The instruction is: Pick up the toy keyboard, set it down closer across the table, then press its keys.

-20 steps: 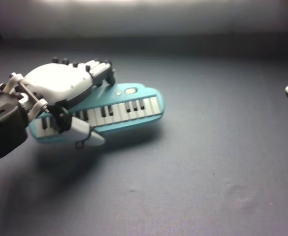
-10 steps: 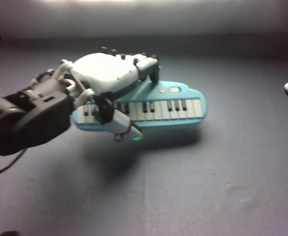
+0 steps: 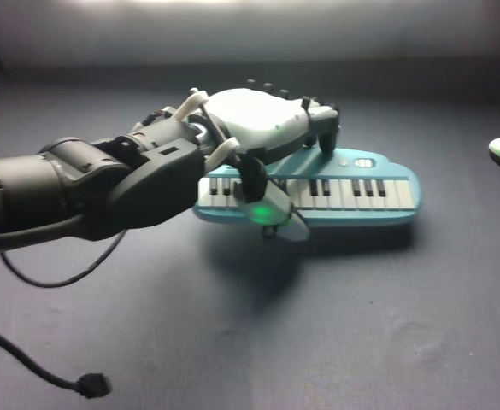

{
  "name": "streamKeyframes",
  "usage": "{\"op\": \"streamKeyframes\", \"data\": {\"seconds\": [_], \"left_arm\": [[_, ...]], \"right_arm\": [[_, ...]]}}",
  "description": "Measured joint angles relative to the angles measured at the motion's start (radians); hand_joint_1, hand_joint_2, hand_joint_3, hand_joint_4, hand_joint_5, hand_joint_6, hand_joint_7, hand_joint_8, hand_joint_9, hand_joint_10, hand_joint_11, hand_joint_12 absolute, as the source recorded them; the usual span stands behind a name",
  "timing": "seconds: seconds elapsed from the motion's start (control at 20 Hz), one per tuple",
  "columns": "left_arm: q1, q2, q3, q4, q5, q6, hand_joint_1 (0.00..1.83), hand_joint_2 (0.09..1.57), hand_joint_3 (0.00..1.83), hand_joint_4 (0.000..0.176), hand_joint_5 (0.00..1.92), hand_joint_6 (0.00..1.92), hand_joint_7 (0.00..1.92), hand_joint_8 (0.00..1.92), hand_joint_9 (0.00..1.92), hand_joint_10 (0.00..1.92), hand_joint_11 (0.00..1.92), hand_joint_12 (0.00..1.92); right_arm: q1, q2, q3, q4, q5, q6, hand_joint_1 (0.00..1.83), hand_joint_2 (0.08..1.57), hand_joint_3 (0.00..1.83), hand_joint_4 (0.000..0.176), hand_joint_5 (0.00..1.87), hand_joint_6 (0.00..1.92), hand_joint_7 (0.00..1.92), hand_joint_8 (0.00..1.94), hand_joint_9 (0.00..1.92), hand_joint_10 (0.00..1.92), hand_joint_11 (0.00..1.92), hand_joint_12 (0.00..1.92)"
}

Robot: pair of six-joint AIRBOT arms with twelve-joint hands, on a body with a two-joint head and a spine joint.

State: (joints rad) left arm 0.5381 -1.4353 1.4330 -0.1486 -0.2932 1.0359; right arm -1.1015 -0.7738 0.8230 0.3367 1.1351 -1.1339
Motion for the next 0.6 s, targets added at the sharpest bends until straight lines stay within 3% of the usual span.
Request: {"op": "streamKeyframes", "data": {"seconds": [0.05, 0.1, 0.15, 0.2, 0.25, 0.3, 0.35, 0.4, 0.45, 0.55, 0.6], "left_arm": [[0.000, -0.016, 0.014, 0.019, -0.001, -0.039, 1.71, 1.13, 0.00, 0.008, 0.12, 1.05, 0.09, 1.08, 0.45, 1.55, 0.70, 1.62], [-0.002, -0.029, 0.028, 0.045, 0.002, -0.082, 1.63, 1.20, 0.01, 0.015, 0.12, 1.06, 0.10, 1.02, 0.56, 1.60, 0.65, 1.63], [-0.002, -0.034, 0.034, 0.058, 0.003, -0.103, 1.47, 1.14, 0.00, 0.046, 0.08, 1.23, 0.13, 1.00, 0.40, 1.46, 0.57, 1.64], [-0.002, -0.045, 0.042, 0.067, 0.006, -0.124, 1.41, 1.12, 0.00, 0.047, 0.05, 1.31, 0.12, 1.08, 0.35, 1.47, 0.54, 1.67], [-0.002, -0.052, 0.050, 0.071, 0.008, -0.136, 1.36, 1.12, 0.00, 0.022, 0.04, 1.28, 0.11, 1.10, 0.29, 1.42, 0.43, 1.67], [-0.002, -0.056, 0.051, 0.074, 0.011, -0.137, 1.26, 1.12, 0.00, 0.000, 0.08, 0.91, 0.12, 0.80, 0.25, 1.15, 0.30, 1.58], [-0.002, -0.057, 0.051, 0.080, 0.015, -0.138, 1.16, 1.12, 0.00, 0.000, 0.10, 0.61, 0.17, 0.44, 0.23, 0.83, 0.20, 1.49], [-0.002, -0.059, 0.051, 0.082, 0.017, -0.140, 1.03, 1.10, 0.00, 0.017, 0.06, 0.25, 0.12, 0.16, 0.14, 0.49, 0.04, 1.41], [-0.002, -0.059, 0.051, 0.084, 0.018, -0.142, 0.89, 1.04, 0.00, 0.069, 0.01, 0.05, 0.02, 0.03, 0.03, 0.10, 0.01, 1.05], [-0.002, -0.059, 0.054, 0.109, 0.014, -0.184, 0.69, 0.95, 0.00, 0.127, 0.00, 0.00, 0.00, 0.00, 0.00, 0.00, 0.00, 0.10], [-0.002, -0.059, 0.060, 0.153, 0.006, -0.245, 0.60, 0.92, 0.00, 0.150, 0.00, 0.00, 0.00, 0.00, 0.00, 0.00, 0.00, 0.02]], "right_arm": [[0.000, 0.000, 0.000, 0.000, 0.001, 0.000, 0.24, 1.32, 0.00, 0.049, 0.00, 0.00, 0.00, 0.00, 0.00, 0.00, 0.00, 0.00], [0.000, 0.002, 0.000, -0.002, 0.003, 0.002, 0.25, 1.31, 0.00, 0.042, 0.00, 0.00, 0.00, 0.00, 0.00, 0.00, 0.00, 0.00], [0.000, 0.003, 0.000, 0.000, 0.004, 0.004, 0.25, 1.31, 0.00, 0.047, 0.00, 0.00, 0.00, 0.00, 0.00, 0.00, 0.00, 0.00], [0.000, 0.005, 0.000, 0.000, 0.005, 0.005, 0.27, 1.31, 0.00, 0.044, 0.00, 0.00, 0.00, 0.00, 0.00, 0.00, 0.00, 0.00], [0.000, 0.006, 0.000, 0.000, 0.006, 0.006, 0.26, 1.32, 0.00, 0.046, 0.00, 0.00, 0.00, 0.00, 0.00, 0.00, 0.00, 0.00], [0.000, 0.006, 0.000, -0.003, 0.008, 0.008, 0.24, 1.32, 0.00, 0.047, 0.00, 0.00, 0.00, 0.00, 0.00, 0.00, 0.00, 0.00], [0.001, 0.006, 0.000, -0.007, 0.007, 0.008, 0.24, 1.33, 0.01, 0.040, 0.00, 0.00, 0.00, 0.00, 0.00, 0.00, 0.00, 0.00], [0.001, 0.006, 0.000, -0.008, 0.008, 0.008, 0.23, 1.32, 0.00, 0.041, 0.00, 0.00, 0.00, 0.00, 0.00, 0.00, 0.00, 0.00], [0.001, 0.006, 0.000, -0.009, 0.010, 0.008, 0.23, 1.33, 0.00, 0.041, 0.00, 0.00, 0.00, 0.00, 0.00, 0.00, 0.00, 0.00], [0.001, 0.006, 0.000, -0.006, 0.010, 0.008, 0.20, 1.32, 0.00, 0.040, 0.00, 0.00, 0.00, 0.00, 0.00, 0.00, 0.00, 0.00], [0.001, 0.006, 0.000, -0.008, 0.010, 0.009, 0.17, 1.30, 0.00, 0.050, 0.00, 0.00, 0.00, 0.00, 0.00, 0.00, 0.00, 0.00]]}}
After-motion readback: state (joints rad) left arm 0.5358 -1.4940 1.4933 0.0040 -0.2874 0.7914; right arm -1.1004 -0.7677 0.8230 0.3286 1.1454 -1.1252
